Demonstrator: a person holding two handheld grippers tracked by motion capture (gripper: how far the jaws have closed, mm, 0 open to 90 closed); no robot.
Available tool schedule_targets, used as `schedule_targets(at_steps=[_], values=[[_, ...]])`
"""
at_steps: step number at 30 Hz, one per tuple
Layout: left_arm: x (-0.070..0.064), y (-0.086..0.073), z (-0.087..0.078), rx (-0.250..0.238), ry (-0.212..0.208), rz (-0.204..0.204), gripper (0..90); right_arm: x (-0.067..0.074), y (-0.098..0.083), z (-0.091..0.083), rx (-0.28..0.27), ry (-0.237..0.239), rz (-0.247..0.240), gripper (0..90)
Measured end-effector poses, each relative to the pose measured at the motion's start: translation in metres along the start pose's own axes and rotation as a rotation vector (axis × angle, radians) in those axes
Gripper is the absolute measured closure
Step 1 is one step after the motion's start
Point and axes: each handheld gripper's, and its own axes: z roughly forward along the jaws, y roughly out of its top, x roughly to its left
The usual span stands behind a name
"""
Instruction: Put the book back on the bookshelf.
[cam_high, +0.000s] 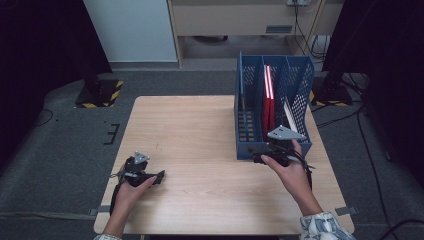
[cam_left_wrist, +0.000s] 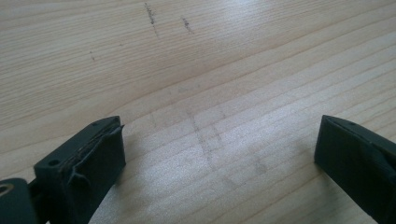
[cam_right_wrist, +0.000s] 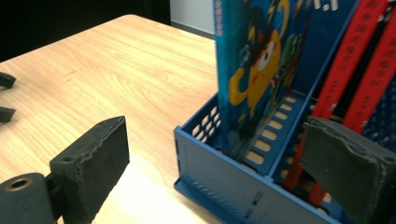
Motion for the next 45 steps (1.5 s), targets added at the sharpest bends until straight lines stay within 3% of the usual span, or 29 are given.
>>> schedule_targets(at_steps=[12,26,37,45], values=[[0.0,0.0,0.0,-0.001,0.0,0.0,0.6,0.013,-0.01,0.007,0.032,0.036,-0.011,8.2],[-0.001,0.0,0.0,-0.002,0.0,0.0,0.4,0.047,-0.027,0.011,0.086,0.112,-0.053,8.2],[-0.001,0.0,0.0,-0.002,0.0,-0.001,0.3,0.066,-0.054,0.019,0.144,0.161,-0.069,8.2],[-0.001,0.0,0.0,-0.002,0.001,-0.001,0.1,0.073,-0.074,0.026,0.179,0.176,-0.05,8.2]])
